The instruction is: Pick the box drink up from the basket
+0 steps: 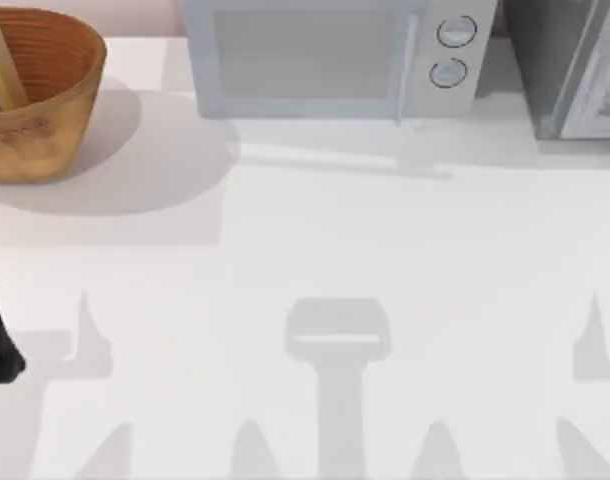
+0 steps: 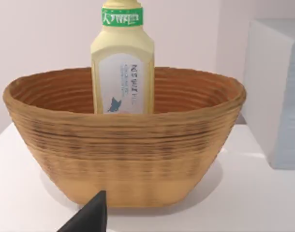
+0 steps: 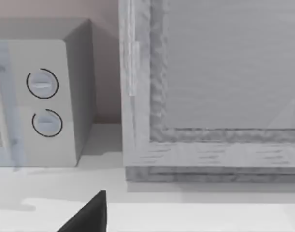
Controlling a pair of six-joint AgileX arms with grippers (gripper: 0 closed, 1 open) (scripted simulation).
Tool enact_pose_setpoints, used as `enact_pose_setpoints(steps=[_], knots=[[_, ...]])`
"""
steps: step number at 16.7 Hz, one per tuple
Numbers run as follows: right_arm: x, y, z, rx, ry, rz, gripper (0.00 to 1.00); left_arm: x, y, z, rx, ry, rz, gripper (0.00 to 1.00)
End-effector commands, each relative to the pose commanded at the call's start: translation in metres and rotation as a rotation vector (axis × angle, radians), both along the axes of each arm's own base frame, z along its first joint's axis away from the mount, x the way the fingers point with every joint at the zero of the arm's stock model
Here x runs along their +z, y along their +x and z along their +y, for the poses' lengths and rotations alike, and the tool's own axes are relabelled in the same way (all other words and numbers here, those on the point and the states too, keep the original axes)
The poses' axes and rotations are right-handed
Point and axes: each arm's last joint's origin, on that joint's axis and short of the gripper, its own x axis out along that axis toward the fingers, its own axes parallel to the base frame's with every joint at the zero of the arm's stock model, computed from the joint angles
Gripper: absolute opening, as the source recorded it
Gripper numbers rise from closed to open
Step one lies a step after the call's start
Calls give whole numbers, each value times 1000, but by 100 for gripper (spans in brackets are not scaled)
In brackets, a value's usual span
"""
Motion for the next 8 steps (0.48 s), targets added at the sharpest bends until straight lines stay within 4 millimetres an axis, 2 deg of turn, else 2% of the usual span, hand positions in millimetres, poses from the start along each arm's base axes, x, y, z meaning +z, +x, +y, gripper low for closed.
enact_pose_setpoints(steps=[5,8], knots=[[0,0,0,0,0,0,100,1,3,1,1,-7,25,100],[0,0,0,0,0,0,100,12,12,2,1,-17,48,100]])
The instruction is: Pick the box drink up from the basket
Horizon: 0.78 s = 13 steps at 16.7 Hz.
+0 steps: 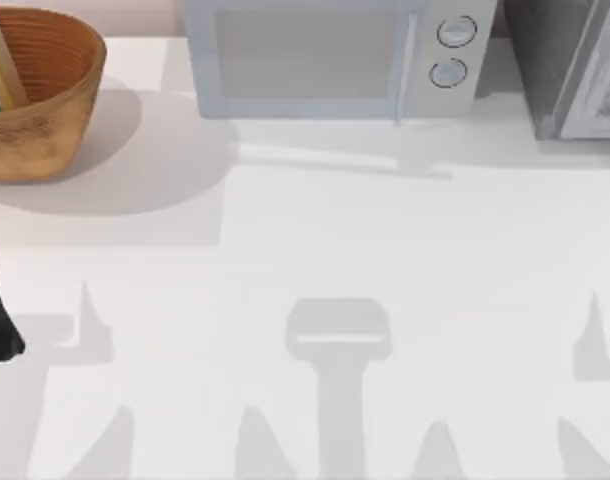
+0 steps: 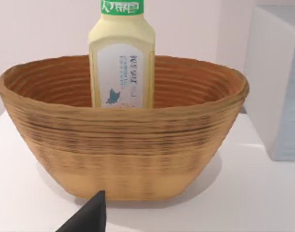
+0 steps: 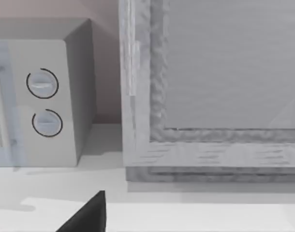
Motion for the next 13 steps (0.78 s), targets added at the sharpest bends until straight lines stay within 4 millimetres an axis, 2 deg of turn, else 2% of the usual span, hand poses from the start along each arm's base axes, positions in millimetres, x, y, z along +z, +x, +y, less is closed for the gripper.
enact_pose_setpoints(steps=[3,6,10,13], knots=[[0,0,0,0,0,0,100,20,17,2,-3,-5,-2,100],[0,0,0,0,0,0,100,43,46,6,-8,-5,-20,100],[0,0,0,0,0,0,100,59,102,15,-13,0,-46,100],[0,0,0,0,0,0,100,53,149,25,-15,4,-56,100]])
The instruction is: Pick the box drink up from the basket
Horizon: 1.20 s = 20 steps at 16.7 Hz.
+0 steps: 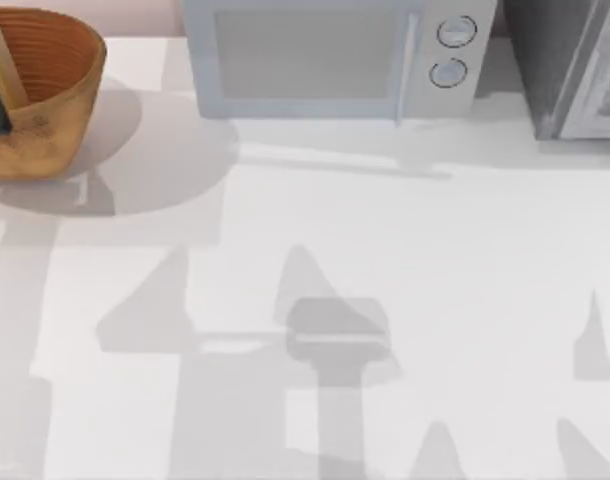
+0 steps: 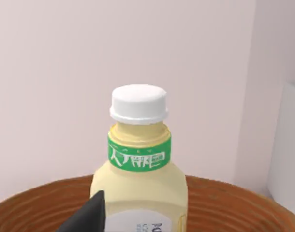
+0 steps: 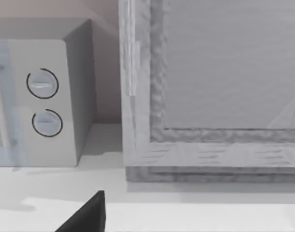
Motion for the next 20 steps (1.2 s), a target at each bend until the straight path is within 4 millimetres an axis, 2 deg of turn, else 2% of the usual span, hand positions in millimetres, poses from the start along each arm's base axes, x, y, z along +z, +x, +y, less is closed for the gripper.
enact_pose_setpoints(steps=[4,8,12,16,17,20], knots=[[0,0,0,0,0,0,100,-31,56,15,-1,4,-1,100],[0,0,0,0,0,0,100,-71,92,27,-1,6,9,100],[0,0,0,0,0,0,100,-96,106,33,-1,7,15,100],[0,0,0,0,0,0,100,-97,107,33,-1,7,16,100],[0,0,0,0,0,0,100,-90,106,32,-2,17,-6,100],[0,0,0,0,0,0,100,-95,112,32,-2,9,14,100]])
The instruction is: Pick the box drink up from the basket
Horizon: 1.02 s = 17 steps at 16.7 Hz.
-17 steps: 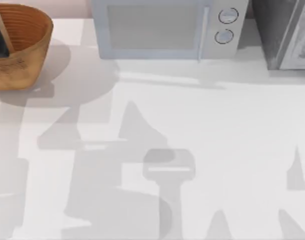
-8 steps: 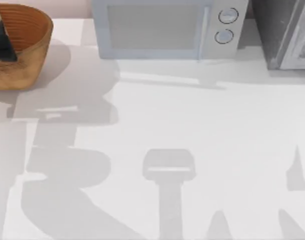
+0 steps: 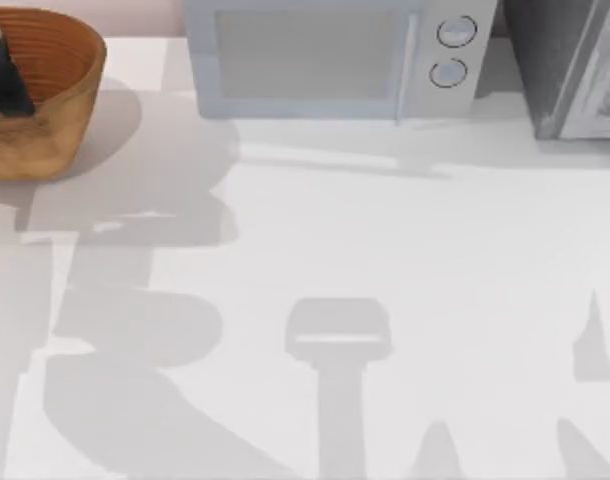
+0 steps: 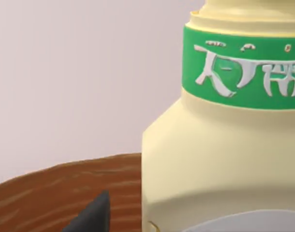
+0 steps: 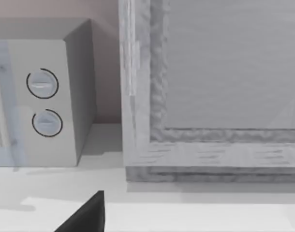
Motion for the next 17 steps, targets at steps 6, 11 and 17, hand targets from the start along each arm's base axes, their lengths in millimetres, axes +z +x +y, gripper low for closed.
enact_pose_setpoints(steps=[6,11,17], knots=[[0,0,0,0,0,0,100,-2,35,1,0,-1,1,100],[0,0,0,0,0,0,100,-2,45,1,0,-1,2,100],[0,0,0,0,0,0,100,-2,45,1,0,-1,2,62]])
